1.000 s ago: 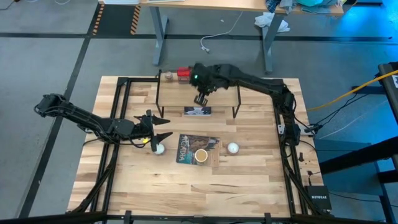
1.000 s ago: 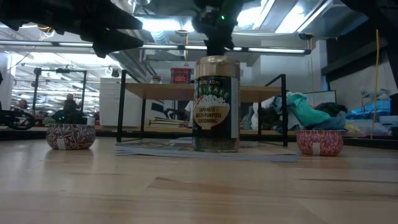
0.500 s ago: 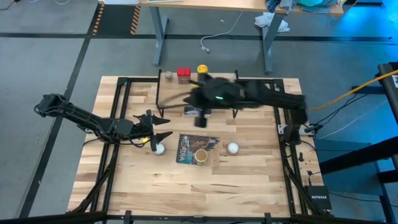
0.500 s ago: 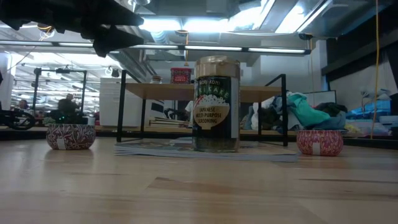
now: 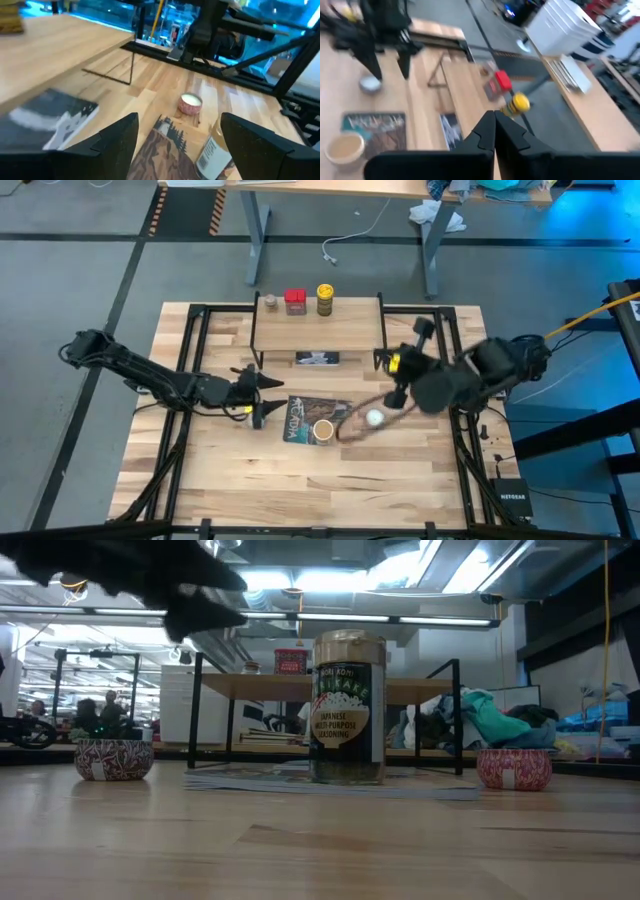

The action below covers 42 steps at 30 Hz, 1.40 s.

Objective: Shelf spices
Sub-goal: Put the brown seasoning bottle on the shelf

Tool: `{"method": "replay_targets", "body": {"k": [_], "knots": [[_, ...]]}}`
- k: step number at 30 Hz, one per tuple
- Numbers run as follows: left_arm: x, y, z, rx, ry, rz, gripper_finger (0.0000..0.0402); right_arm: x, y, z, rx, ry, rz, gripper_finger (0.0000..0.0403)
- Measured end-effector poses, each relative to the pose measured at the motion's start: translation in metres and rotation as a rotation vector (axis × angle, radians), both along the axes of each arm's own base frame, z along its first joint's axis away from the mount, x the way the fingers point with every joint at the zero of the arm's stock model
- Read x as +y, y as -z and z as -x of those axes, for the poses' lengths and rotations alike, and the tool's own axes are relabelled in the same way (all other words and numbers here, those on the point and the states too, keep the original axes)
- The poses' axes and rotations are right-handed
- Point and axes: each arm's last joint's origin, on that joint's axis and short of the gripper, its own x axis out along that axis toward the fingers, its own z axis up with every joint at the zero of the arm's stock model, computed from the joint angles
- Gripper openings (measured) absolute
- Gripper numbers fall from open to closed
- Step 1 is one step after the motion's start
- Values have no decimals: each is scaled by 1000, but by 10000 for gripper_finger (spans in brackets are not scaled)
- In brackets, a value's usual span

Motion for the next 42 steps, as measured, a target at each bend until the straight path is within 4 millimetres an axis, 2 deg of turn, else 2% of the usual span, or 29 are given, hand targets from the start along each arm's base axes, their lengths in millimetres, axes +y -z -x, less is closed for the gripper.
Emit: {"method": "replay_targets", "body": {"k": [5, 10, 16, 22, 25, 30, 33, 36, 42], "knots": [[-10, -21, -31, 11, 52, -110, 276, 13, 29, 17, 47, 18, 31, 4], [-17, -40, -57, 103, 84, -180, 276, 15, 53, 34, 38, 40, 26, 4], [-25, -52, -79, 303, 153, -210, 276, 12, 72, 72, -92, 76, -8, 4], [-32, -62, -94, 364, 245, -193, 276, 11, 96, 96, -223, 91, -66, 4], [-34, -56, -98, 406, 282, -169, 277, 15, 113, 99, -292, 101, -80, 4], [-42, -36, -107, 475, 377, -79, 277, 23, 141, 100, -386, 113, -69, 4], [-48, -21, -112, 519, 412, -87, 277, 23, 147, 100, -403, 128, -96, 4], [-49, -12, -116, 547, 374, -103, 277, 23, 149, 99, -413, 135, -95, 4], [-41, -13, -118, 541, 267, -100, 277, 22, 149, 100, -385, 118, -56, 5]]}}
